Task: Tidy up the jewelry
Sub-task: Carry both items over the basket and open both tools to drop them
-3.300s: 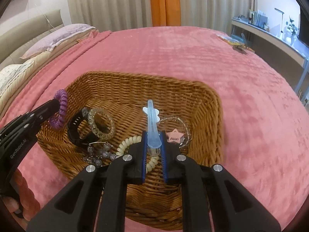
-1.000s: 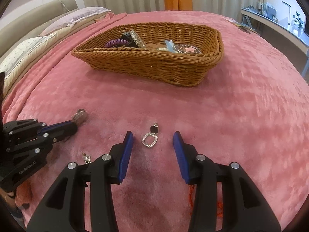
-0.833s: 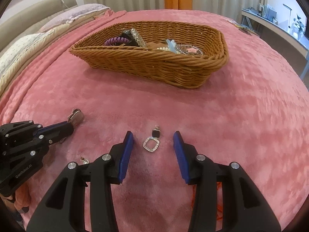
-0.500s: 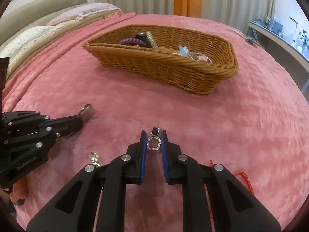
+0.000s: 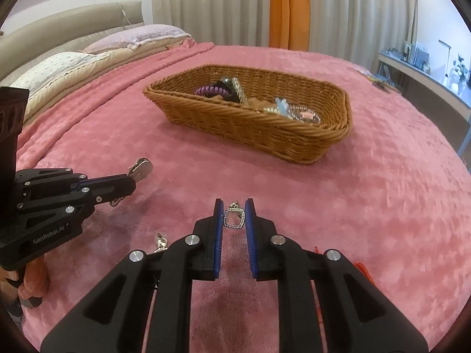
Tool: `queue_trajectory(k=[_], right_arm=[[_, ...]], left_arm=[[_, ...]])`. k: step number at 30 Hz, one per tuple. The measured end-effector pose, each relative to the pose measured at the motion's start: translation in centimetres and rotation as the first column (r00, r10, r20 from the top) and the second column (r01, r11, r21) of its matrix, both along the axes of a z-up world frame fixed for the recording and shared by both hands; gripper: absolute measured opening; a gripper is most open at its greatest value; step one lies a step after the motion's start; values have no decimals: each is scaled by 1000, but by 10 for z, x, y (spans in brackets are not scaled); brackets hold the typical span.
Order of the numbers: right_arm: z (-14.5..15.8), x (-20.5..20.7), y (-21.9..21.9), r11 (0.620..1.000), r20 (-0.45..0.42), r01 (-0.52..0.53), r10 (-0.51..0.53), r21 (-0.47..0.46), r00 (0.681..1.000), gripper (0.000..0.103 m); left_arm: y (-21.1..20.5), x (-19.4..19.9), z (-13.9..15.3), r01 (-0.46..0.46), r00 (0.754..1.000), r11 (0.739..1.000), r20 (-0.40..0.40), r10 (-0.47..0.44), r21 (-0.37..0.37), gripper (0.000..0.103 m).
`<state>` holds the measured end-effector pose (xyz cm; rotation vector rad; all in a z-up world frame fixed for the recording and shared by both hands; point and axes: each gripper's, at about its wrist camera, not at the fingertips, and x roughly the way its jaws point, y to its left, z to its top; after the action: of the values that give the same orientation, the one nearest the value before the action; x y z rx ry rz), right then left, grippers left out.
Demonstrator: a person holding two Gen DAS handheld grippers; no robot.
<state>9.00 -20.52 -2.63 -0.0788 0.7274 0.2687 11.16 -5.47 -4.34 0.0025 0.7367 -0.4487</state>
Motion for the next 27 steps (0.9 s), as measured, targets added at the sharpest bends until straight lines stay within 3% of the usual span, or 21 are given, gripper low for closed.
queue_trajectory(k=[8,14,18,27], right_arm=[[9,-4,-7,1000,31,15,-15,26,999,12],[22,-8,-8,1000,52,19,-19,16,998,12],[41,-10,-7,1000,81,19,-17,-15,997,12],[108,16,-8,1000,210,17,-13,-18,978,12]], left_arm=[[7,-2,6,-28,999,999,27,28,-30,2],[20,-7,24,-59,996,993,61,65,-99,2],[29,-15,59,-55,989,988,128,74,-146,2],[26,13,121,-49,966,991,246,80,-128,2]])
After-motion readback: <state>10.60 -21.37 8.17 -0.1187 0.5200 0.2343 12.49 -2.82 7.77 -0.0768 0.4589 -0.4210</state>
